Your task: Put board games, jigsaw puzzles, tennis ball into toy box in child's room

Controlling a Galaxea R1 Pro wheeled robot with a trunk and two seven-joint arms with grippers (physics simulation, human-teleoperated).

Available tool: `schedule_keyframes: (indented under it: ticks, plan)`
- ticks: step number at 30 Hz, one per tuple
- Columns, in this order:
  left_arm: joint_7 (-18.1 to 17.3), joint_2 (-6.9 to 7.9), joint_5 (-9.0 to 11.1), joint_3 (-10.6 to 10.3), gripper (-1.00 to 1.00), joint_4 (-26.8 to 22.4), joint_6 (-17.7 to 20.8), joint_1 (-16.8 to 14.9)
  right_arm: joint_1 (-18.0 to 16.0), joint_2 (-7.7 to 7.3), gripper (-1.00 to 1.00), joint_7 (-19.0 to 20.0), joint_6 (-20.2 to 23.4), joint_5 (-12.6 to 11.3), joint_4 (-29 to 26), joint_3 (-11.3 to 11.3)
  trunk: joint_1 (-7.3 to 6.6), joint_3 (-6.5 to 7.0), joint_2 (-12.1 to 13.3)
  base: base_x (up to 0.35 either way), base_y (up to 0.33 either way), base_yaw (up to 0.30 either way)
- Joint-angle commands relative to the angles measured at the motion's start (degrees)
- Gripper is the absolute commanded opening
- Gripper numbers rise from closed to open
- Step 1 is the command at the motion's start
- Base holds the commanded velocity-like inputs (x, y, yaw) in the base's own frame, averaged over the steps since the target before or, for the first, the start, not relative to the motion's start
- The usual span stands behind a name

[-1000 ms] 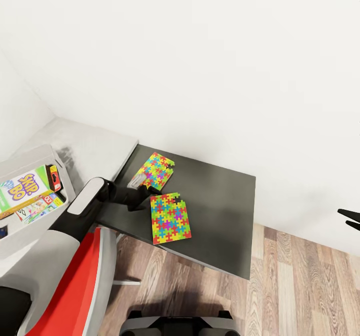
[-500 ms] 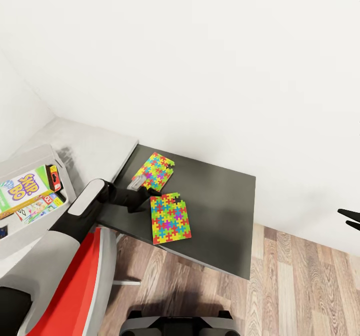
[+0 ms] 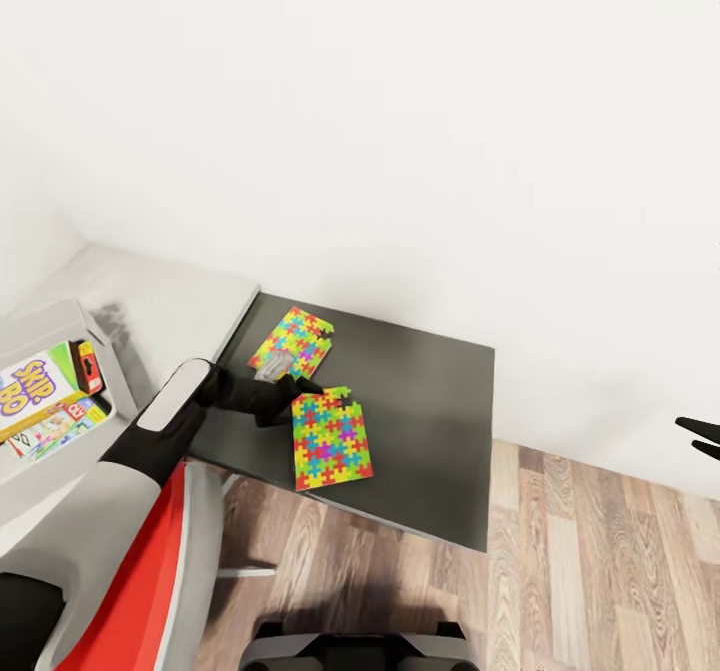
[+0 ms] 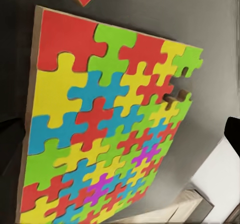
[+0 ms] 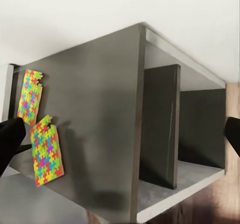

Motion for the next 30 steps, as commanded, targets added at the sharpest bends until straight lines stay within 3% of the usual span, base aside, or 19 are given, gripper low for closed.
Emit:
schedule_keyframes:
  ticks: [1, 13, 30]
  plan:
    - [0.57, -0.02, 0.61, -0.13, 1.0, -0.07, -0.06, -0.04, -0.08, -0.03, 1.0, 0.5, 0.24, 0.49, 0.01, -0.04, 0.03, -0.04, -0.09, 0.0, 0.0, -0.225]
    - [0.56, -0.53, 0.53, -0.13, 1.0, 0.04, -0.06, -0.09, -0.08, 0.0, 1.0, 0.5, 0.24, 0.5, 0.01, -0.05, 0.03, 0.33, -0.09, 0.0, 0.0, -0.219]
    - [0.56, -0.63, 0.52, -0.11, 1.0, 0.06, -0.08, -0.14, -0.08, 0.0, 1.0, 0.47, 0.24, 0.55, 0.01, -0.05, 0.03, 0.42, -0.09, 0.0, 0.0, -0.036]
